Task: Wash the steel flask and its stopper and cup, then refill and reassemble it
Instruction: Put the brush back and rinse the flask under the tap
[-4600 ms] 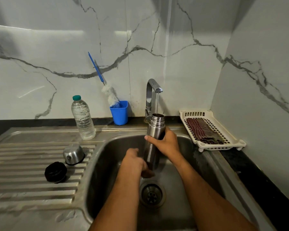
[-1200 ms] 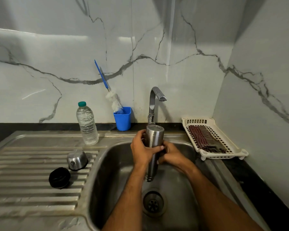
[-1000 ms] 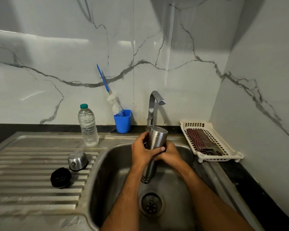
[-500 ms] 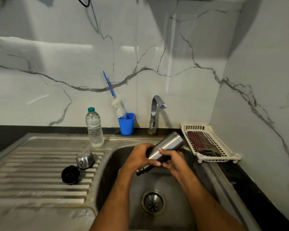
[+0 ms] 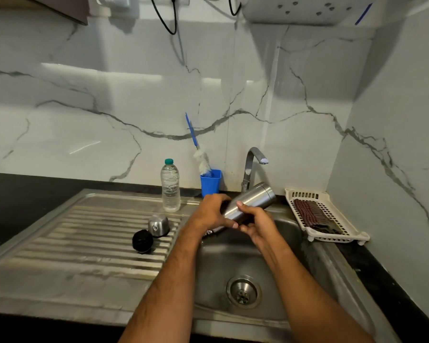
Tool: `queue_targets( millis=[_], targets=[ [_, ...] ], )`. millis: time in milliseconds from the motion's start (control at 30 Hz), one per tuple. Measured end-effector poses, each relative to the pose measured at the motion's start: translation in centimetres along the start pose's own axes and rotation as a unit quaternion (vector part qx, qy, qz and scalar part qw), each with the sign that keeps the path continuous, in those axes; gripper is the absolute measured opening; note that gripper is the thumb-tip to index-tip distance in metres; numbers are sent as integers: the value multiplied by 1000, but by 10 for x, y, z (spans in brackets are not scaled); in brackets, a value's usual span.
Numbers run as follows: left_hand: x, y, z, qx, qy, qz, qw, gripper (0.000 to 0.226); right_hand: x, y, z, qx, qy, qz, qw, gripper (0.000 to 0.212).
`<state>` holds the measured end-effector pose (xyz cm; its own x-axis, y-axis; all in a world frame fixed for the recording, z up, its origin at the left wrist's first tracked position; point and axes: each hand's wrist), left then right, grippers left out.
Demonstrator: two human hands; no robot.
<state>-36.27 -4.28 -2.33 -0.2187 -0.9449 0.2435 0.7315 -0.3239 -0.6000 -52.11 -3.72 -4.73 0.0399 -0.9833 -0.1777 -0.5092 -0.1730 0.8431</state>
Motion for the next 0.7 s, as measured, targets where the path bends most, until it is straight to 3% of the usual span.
queue_targets(
  millis=[433, 700],
  targets=[
    [-66, 42, 110, -22, -115, 19, 993, 78, -29, -18, -124, -83, 81, 57, 992, 61],
    [-104, 93, 165, -13, -161, 54, 985, 79, -39, -50, -201, -169, 131, 77, 974, 45]
  ],
)
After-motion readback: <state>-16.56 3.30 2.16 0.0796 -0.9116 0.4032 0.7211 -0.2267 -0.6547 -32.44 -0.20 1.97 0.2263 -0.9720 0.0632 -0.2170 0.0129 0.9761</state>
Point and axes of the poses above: each hand's wrist, its own x-axis towards the middle knuckle, its own z-axis out of the back of the hand, y = z × x, and after that the axes turned 2 degrees about -x, right-handed
